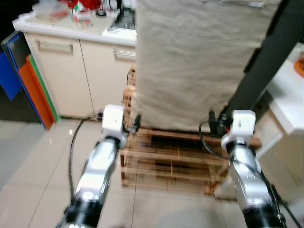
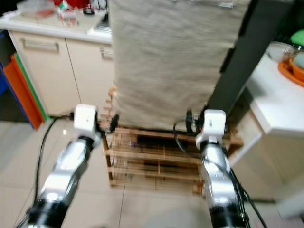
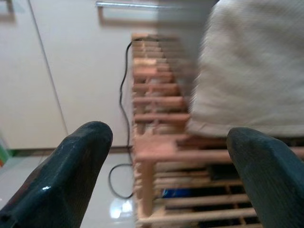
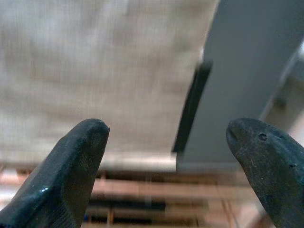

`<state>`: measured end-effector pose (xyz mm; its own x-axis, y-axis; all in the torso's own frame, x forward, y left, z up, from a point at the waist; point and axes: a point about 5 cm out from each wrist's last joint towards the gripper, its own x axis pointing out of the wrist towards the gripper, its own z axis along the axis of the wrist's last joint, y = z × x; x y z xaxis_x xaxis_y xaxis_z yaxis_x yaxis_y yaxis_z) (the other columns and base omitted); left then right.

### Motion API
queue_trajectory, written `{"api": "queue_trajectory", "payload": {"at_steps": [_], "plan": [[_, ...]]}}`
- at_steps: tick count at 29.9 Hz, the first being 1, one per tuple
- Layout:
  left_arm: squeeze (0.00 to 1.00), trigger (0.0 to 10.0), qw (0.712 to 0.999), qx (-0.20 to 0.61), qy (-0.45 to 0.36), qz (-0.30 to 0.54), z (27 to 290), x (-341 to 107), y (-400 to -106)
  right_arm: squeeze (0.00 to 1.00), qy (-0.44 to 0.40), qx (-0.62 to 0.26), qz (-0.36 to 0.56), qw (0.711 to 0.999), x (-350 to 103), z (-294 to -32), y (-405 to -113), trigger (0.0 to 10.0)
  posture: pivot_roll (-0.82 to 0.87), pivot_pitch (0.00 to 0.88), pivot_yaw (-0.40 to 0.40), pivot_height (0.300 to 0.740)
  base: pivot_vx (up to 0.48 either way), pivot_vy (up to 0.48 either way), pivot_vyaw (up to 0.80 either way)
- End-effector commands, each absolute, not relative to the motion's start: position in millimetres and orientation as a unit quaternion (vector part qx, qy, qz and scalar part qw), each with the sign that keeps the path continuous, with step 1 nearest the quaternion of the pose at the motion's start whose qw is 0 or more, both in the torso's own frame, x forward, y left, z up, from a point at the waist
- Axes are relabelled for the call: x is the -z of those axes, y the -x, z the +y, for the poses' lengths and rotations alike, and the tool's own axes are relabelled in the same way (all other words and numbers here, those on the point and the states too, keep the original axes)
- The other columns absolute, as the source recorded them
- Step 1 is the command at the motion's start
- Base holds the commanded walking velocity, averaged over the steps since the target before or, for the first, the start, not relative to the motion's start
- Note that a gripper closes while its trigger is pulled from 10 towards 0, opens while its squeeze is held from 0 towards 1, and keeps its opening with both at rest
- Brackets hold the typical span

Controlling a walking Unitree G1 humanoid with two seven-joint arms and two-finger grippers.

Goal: Restocking fridge

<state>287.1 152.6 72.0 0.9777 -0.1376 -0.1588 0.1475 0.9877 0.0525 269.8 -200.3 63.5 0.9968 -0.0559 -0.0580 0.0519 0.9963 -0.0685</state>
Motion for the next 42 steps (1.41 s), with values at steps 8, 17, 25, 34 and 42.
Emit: {"api": "queue_trajectory", "payload": {"at_steps": [8, 17, 25, 34, 42], "plan": [[0.0, 10.0, 0.994, 0.069, -0.039, 0.079, 161.2, -65.3, -284.5, 0.0, 0.009, 0.027, 0.036, 0.999, -52.5, -212.1, -246.0, 10.0, 0.12, 0.0, -0.062, 0.74, 0.0, 0.48, 0.0], [0.0, 10.0, 0.995, 0.063, -0.041, 0.067, 164.9, -65.7, -285.0, 0.0, 0.011, 0.022, 0.032, 0.999, -53.8, -214.6, -248.0, 10.0, 0.12, 0.0, -0.06, 0.74, 0.0, 0.48, 0.0], [0.0, 10.0, 0.995, 0.066, -0.037, 0.068, 162.9, -63.2, -283.2, 0.0, 0.009, 0.013, 0.029, 0.999, -52.9, -207.1, -248.0, 10.0, 0.12, 0.0, -0.055, 0.74, 0.0, 0.48, 0.0], [0.0, 10.0, 0.993, 0.081, -0.066, 0.06, 155.8, -63.6, -283.6, 0.0, 0.013, 0.006, 0.022, 1.0, -54.6, -202.5, -251.9, 10.0, 0.12, 0.0, -0.052, 0.74, 0.0, 0.373, 0.0], [0.0, 10.0, 0.993, 0.092, -0.062, 0.03, 148.0, -79.1, -291.5, 0.0, 0.007, -0.005, 0.004, 1.0, -62.6, -190.1, -267.3, 10.0, 0.12, 0.0, -0.05, 0.74, 0.155, 0.303, 0.0]]}}
